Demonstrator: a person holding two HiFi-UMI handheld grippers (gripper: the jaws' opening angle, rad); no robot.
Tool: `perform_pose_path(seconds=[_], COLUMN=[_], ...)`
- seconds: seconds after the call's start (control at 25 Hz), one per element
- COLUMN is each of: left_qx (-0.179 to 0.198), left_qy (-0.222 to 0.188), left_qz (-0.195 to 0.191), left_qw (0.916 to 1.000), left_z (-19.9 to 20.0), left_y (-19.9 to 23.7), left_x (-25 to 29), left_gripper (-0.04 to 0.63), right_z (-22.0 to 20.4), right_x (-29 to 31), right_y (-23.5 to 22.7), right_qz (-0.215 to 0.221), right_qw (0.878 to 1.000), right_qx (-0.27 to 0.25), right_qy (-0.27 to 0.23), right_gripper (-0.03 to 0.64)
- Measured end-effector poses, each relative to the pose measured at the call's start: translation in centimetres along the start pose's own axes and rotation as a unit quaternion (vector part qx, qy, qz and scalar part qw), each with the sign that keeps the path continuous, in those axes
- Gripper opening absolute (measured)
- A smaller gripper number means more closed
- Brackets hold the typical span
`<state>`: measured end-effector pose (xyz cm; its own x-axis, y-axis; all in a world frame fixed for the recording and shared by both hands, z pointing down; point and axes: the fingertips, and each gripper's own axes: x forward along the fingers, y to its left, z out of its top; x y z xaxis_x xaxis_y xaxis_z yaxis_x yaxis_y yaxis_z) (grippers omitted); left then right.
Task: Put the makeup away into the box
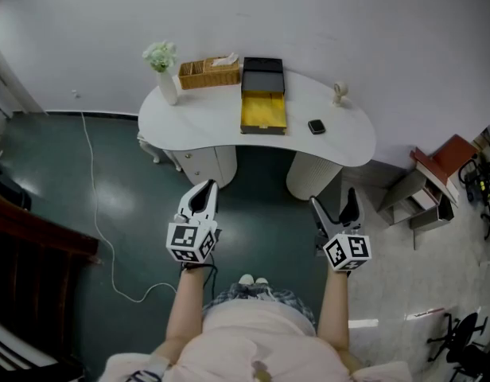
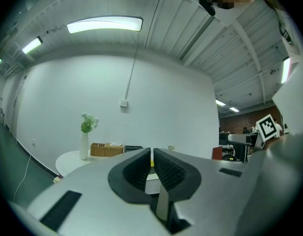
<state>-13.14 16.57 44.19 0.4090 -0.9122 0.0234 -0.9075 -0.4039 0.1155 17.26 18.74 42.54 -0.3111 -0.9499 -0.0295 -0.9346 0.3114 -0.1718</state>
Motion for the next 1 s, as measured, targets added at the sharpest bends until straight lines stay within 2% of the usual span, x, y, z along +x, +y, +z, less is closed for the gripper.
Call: perform_pose_path(seconds=[0.16, 0.6, 0.8, 1.0], left_qx=[-0.003, 0.002, 0.003, 0.011], left_qy=[-0.008, -0.005, -0.011, -0.010], left_qz=[-0.002, -0.012, -0.004, -0.006], left_qw=[1.0000, 0.9999, 0.9999, 0.9999], left_z=[0.1, -0.3, 0.1, 0.1], left_y=[1.0, 1.9, 3.2, 4.2], left_x=[-0.3, 1.0, 3.8, 8.8], left_gripper=[0.038, 0.038, 0.038, 0.038], right_z=[-0.2, -1.2, -1.1, -1.5], right_x=[-0.3, 1.2, 4.2, 7.9], right_y=[0.2, -0.6, -1.8, -4.3], right_qz=[-0.021, -0.034, -0.026, -0.031], right_qw=[1.000, 0.999, 1.000, 0.999], right_qx=[-0.008, 0.002, 0.001, 0.006], right_qy=[-0.003, -0.004, -0.008, -0.010], right_gripper=[0.535, 0.534, 0.534, 0.534])
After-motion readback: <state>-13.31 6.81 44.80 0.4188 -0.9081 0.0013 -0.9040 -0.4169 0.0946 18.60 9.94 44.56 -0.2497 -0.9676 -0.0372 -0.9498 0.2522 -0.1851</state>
